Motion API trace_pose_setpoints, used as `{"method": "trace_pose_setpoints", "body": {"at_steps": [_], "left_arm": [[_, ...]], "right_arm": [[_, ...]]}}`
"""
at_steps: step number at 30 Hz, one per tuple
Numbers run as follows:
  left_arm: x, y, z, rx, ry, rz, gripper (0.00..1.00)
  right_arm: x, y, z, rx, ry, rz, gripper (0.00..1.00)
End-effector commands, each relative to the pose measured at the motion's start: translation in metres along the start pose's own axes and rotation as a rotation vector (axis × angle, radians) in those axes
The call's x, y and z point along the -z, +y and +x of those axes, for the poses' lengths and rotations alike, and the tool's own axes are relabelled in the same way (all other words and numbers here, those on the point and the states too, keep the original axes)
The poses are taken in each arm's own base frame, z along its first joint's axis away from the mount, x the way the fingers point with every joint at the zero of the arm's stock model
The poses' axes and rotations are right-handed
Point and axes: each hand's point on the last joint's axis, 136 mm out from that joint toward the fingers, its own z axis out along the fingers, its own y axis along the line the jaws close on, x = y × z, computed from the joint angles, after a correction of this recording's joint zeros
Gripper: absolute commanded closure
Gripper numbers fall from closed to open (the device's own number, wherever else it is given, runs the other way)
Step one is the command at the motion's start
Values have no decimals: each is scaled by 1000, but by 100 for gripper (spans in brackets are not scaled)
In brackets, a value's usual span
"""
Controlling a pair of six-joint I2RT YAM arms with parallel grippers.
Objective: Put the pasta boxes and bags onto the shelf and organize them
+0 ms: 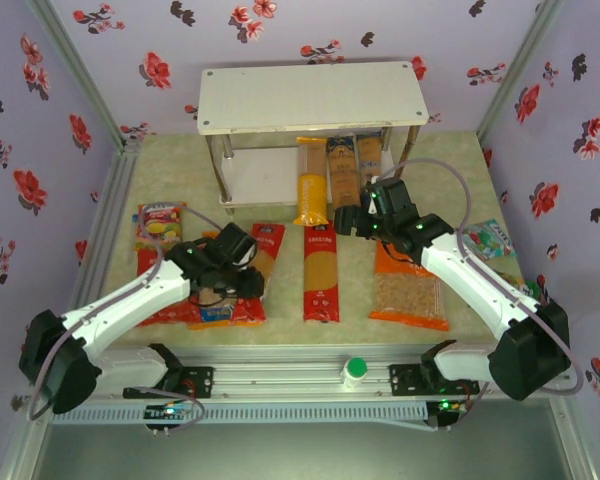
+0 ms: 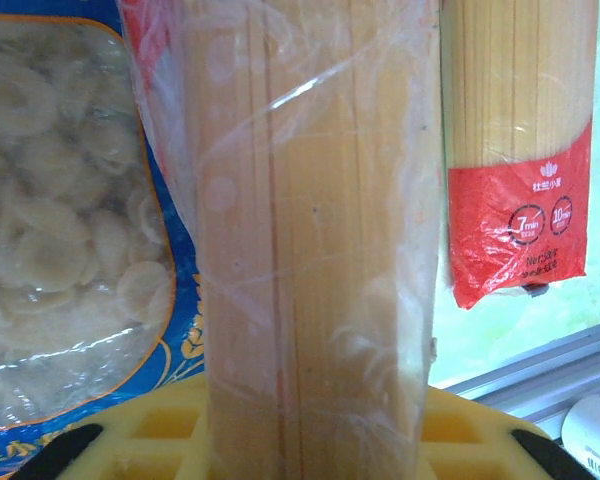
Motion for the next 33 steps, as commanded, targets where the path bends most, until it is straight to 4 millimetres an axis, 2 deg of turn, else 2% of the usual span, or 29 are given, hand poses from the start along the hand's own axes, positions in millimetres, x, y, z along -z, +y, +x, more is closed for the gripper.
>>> {"method": "trace_pose_setpoints", "body": {"at_steps": [1, 7, 11, 17, 23, 27, 33], "left_arm": [[35, -21, -41, -11, -178, 89, 100], [48, -29, -71, -31, -272, 126, 100], [52, -30, -106, -56, -342, 123, 100], [56, -37, -169, -124, -428, 96, 100], [33, -39, -226, -146, -440, 60, 100], [13, -37, -251, -134, -443, 29, 100], [-4, -34, -281, -118, -475, -26, 100]], "right_arm": [[0, 1, -5, -18, -25, -12, 3], [1, 0, -6, -18, -24, -9, 3], [1, 0, -6, -15, -23, -6, 3], [3, 1, -7, -11, -19, -5, 3], [4, 3, -9, -11, -15, -9, 3], [7, 1, -10, -7, -16, 1, 3], [7, 1, -10, -3, -14, 8, 3]]}}
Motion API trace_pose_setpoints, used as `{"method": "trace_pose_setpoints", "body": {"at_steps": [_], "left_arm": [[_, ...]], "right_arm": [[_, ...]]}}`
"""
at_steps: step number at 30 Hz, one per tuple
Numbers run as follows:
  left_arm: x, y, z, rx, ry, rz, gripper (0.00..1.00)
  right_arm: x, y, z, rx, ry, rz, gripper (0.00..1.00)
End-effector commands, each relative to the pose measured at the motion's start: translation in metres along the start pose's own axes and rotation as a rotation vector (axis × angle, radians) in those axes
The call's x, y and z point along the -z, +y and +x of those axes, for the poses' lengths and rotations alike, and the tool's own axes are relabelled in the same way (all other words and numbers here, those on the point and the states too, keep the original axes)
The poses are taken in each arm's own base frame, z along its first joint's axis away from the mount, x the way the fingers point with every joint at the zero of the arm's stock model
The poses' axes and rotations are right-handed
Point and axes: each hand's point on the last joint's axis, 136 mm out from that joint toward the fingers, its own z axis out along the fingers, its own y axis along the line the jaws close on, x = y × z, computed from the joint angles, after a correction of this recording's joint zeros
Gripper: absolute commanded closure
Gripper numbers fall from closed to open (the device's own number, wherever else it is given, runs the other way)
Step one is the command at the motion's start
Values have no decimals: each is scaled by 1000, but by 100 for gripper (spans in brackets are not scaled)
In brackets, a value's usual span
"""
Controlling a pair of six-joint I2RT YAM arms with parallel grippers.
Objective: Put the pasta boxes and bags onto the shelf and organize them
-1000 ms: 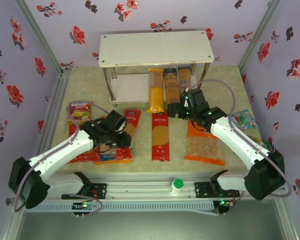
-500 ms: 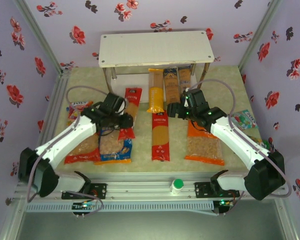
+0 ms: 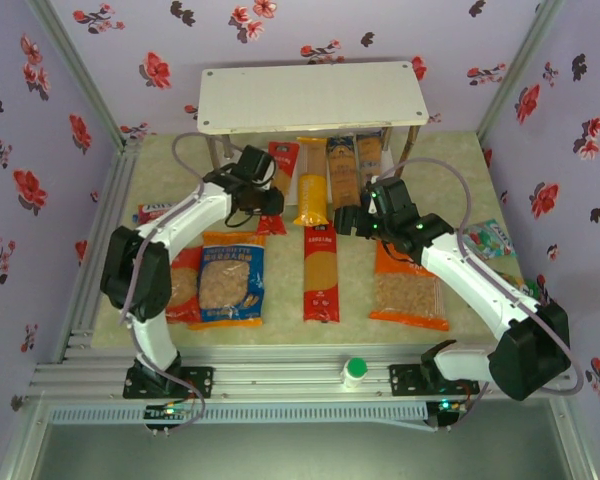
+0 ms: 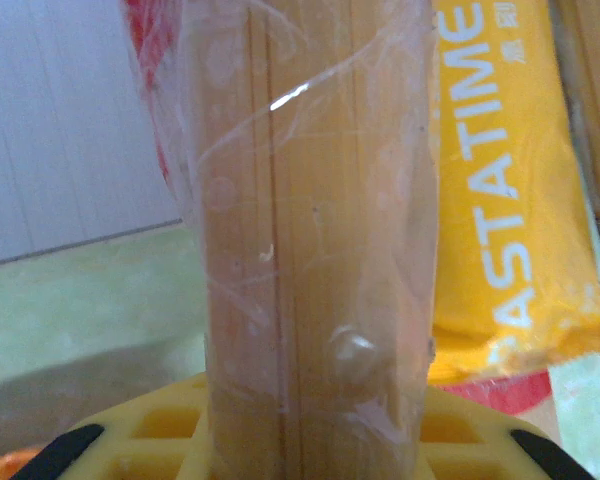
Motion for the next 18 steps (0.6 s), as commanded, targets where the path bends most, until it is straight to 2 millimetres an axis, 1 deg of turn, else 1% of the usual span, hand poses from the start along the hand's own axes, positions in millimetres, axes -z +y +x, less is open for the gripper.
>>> {"method": "trace_pose_setpoints", "body": {"at_steps": [1, 5, 9, 12, 18], "left_arm": [[25, -16, -72, -29, -239, 25, 100], [18, -16, -87, -24, -261, 6, 100], [4, -9, -95, -14, -253, -23, 100], [-9, -5, -96, 3, -235, -28, 100], [-29, 1, -87, 20, -190, -45, 100]], "right_arm": [[6, 0, -9, -2, -11, 9, 3], [3, 0, -8, 8, -3, 15, 3], [0, 0, -9, 16, 6, 17, 3], [-3, 0, -8, 20, 13, 19, 3], [-4, 0, -10, 23, 15, 21, 3]]}}
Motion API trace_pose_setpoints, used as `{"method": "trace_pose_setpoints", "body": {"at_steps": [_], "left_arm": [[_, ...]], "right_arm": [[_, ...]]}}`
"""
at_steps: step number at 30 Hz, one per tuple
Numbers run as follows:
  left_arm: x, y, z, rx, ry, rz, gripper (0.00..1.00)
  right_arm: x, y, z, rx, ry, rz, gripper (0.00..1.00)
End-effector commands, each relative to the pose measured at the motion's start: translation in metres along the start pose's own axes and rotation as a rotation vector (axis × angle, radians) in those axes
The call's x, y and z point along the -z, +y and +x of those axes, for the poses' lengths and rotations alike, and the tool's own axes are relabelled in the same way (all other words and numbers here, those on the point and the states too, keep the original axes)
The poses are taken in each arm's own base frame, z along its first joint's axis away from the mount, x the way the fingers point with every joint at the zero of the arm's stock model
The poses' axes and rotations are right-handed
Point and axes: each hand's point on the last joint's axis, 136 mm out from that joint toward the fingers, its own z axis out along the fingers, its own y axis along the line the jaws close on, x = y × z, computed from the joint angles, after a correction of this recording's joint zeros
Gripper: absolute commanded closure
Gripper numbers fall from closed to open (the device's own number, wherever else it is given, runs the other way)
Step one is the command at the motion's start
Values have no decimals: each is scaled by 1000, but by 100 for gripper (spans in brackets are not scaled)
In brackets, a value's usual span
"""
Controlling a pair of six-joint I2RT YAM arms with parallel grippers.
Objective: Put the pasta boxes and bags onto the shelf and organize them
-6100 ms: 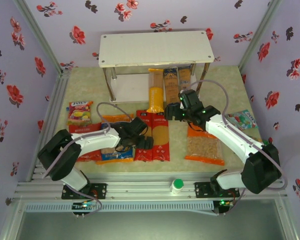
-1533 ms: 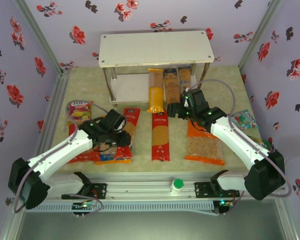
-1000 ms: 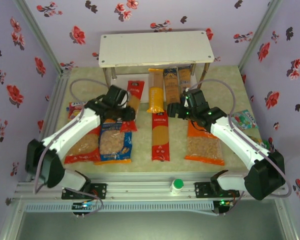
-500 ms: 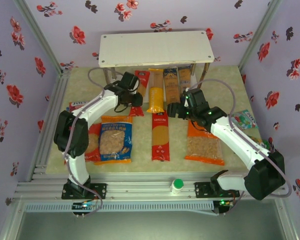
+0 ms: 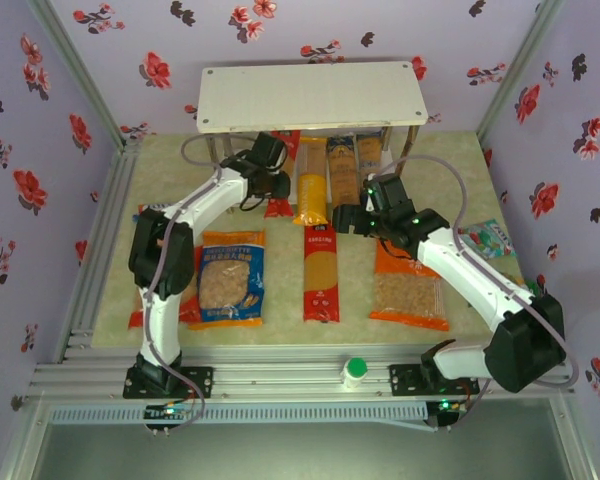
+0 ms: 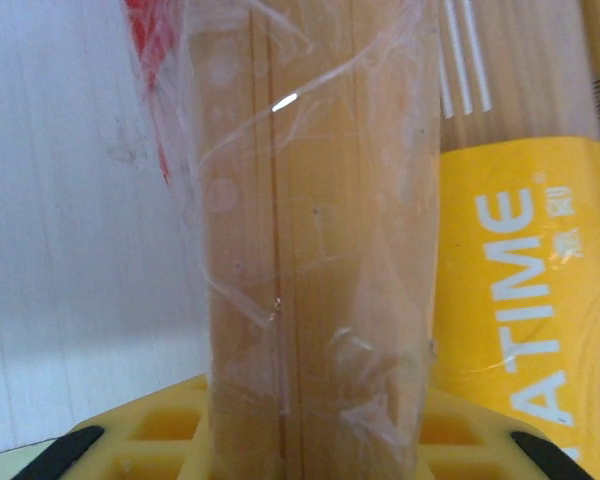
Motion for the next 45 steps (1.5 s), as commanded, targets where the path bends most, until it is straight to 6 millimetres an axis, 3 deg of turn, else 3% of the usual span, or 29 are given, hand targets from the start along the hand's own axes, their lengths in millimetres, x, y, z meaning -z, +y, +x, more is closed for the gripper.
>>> {"method": "trace_pose_setpoints", "body": {"at_steps": [1, 7, 10, 13, 22, 24, 27, 34, 39, 45], "left_arm": [[9, -3, -41, 18, -132, 29, 100], [-2, 0, -36, 32, -110, 20, 100], [-4, 1, -35, 37, -106, 18, 78], [-7, 1, -33, 34, -101, 20, 62], [-11, 3, -30, 37, -100, 29, 48], [-11, 3, -30, 39, -101, 30, 37], [-9, 3, -30, 36, -109, 33, 31], [17, 4, -37, 28, -182, 42, 30], [37, 1, -30, 11, -206, 43, 49], [52, 2, -29, -23, -275, 28, 33]], "right_arm": [[3, 0, -8, 12, -10, 8, 3], [1, 0, -8, 11, -4, 9, 3], [0, 0, -9, 9, -4, 9, 3], [1, 0, -8, 9, -4, 9, 3], [2, -2, -6, 8, -3, 14, 3], [3, -2, -6, 7, -3, 15, 3], [3, -2, -6, 6, -2, 17, 3], [5, -4, -5, 3, -7, 19, 3], [4, -4, -5, 0, -8, 17, 3], [2, -2, -4, -6, -2, 10, 3]]}}
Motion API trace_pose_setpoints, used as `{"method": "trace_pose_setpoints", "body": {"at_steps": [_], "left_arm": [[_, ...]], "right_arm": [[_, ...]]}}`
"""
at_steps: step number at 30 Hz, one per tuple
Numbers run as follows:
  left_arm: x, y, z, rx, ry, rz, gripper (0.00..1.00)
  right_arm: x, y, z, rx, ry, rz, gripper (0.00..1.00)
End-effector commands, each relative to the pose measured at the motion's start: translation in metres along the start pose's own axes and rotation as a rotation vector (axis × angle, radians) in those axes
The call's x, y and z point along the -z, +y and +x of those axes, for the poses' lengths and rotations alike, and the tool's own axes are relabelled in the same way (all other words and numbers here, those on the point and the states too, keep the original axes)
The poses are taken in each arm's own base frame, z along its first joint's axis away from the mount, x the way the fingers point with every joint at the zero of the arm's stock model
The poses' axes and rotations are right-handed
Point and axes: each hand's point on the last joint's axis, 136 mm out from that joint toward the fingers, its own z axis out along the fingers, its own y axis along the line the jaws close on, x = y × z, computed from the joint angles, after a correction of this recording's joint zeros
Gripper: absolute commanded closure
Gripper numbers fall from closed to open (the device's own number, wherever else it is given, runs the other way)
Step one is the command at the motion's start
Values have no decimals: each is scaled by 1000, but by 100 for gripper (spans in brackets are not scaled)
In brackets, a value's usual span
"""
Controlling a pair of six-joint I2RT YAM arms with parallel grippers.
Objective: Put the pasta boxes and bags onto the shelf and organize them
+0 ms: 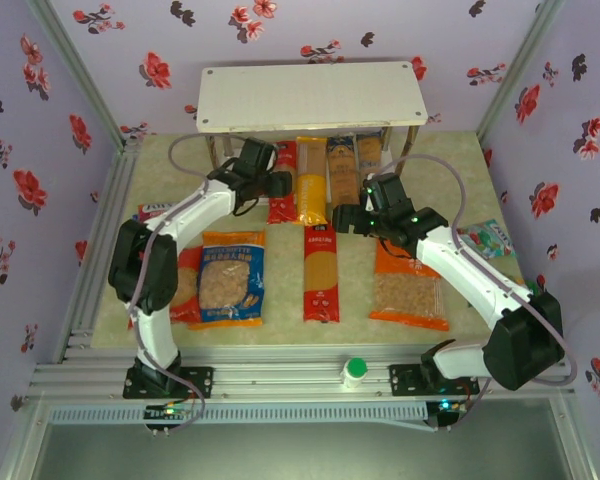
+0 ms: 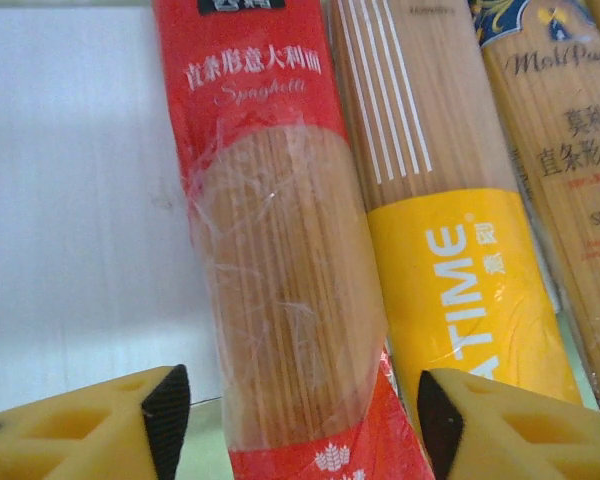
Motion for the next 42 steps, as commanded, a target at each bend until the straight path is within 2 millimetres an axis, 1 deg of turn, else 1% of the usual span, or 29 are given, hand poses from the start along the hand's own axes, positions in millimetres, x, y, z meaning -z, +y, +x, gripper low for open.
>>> {"method": "trace_pose_setpoints", "body": {"at_steps": [1, 3, 5, 7, 9, 11, 13, 16, 19, 22, 24, 26, 28, 29, 31, 34, 37, 40, 42], "left_arm": [[13, -1, -16, -26, -87, -6, 33], [20, -5, -15, -40, -99, 2, 34], [33, -15, -9, -71, -102, 11, 33], [53, -32, 6, -143, -95, 8, 32], [77, -46, 26, -199, -68, 4, 30], [96, -59, 54, -228, -24, 14, 29], [109, -70, 89, -221, 29, 43, 28], [114, -80, 136, -192, 112, 61, 26], [106, -92, 169, -131, 167, 93, 24], [95, -101, 188, -80, 207, 128, 25], [94, -101, 193, -67, 223, 128, 26], [99, -97, 193, -71, 221, 119, 27], [104, -88, 193, -81, 223, 94, 27], [107, -84, 193, -86, 227, 84, 27], [112, -75, 196, -87, 239, 65, 27], [119, -60, 198, -69, 242, 47, 27], [126, -48, 196, -47, 229, 42, 27], [129, -40, 195, -45, 228, 31, 27], [129, -36, 197, -52, 240, 21, 27]], "right_arm": [[5, -1, -5, -5, -13, 2, 3], [6, -2, -4, -3, -12, 7, 3], [9, -3, -4, 0, -18, 13, 3], [12, -5, -4, 8, -22, 22, 3], [14, -7, -3, 12, -22, 30, 2], [15, -9, -1, 11, -20, 36, 2], [15, -12, 2, 6, -20, 39, 1], [14, -13, 6, -7, -23, 28, 2], [14, -10, 10, -15, -17, 7, 2], [13, -12, 19, -23, 11, 5, 3], [10, -13, 32, -37, 50, -9, 8], [4, -12, 49, -56, 91, -36, 18], [-5, -12, 69, -79, 127, -57, 31], [-9, -11, 77, -88, 144, -65, 33], [-19, -9, 96, -99, 180, -68, 42], [-33, 3, 118, -98, 231, -84, 51], [-48, 14, 132, -84, 271, -76, 52], [-61, 17, 135, -91, 279, -67, 52], [-68, 18, 133, -92, 274, -56, 51]]}}
